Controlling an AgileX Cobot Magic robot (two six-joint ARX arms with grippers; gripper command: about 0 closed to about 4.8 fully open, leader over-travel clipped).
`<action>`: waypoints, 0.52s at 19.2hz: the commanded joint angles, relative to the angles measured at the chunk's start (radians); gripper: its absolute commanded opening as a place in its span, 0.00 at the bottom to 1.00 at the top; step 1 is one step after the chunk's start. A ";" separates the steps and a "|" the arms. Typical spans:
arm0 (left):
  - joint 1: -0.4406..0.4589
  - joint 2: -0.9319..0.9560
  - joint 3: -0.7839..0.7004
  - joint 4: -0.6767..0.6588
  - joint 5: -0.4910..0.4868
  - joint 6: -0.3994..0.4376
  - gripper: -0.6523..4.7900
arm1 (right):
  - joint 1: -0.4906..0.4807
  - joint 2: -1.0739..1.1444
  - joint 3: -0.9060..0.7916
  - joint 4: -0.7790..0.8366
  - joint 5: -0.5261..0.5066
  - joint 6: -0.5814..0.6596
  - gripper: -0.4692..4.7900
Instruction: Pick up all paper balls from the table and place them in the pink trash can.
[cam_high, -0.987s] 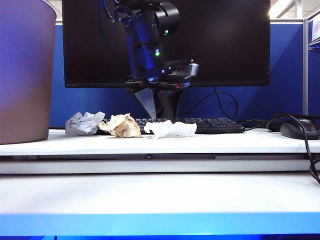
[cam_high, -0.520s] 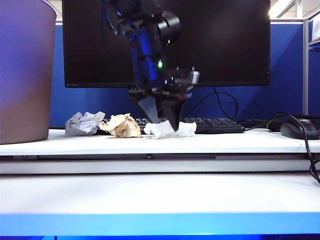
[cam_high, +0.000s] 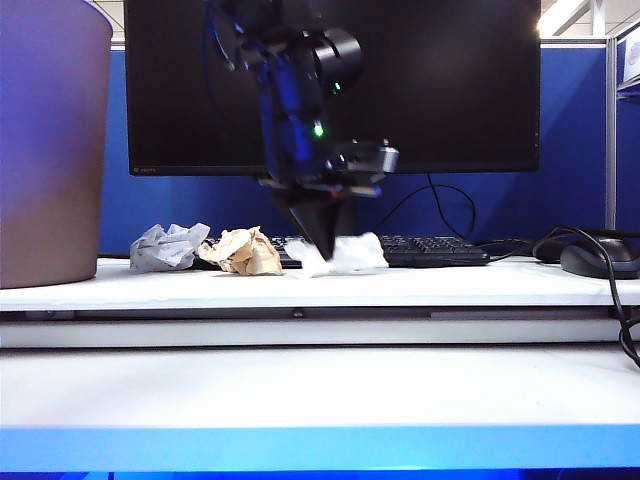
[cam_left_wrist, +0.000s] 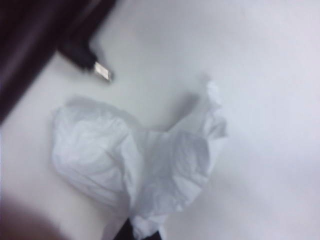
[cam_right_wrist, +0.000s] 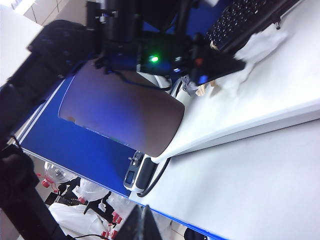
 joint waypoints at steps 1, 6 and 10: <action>0.000 -0.094 0.005 -0.047 0.002 0.005 0.11 | 0.002 -0.002 -0.004 0.166 -0.040 0.003 0.08; 0.000 -0.344 0.005 -0.115 -0.114 0.047 0.11 | 0.002 -0.002 -0.004 0.594 -0.072 0.100 0.08; 0.000 -0.578 0.005 -0.153 -0.222 0.073 0.11 | 0.002 -0.001 -0.003 0.898 -0.116 0.184 0.08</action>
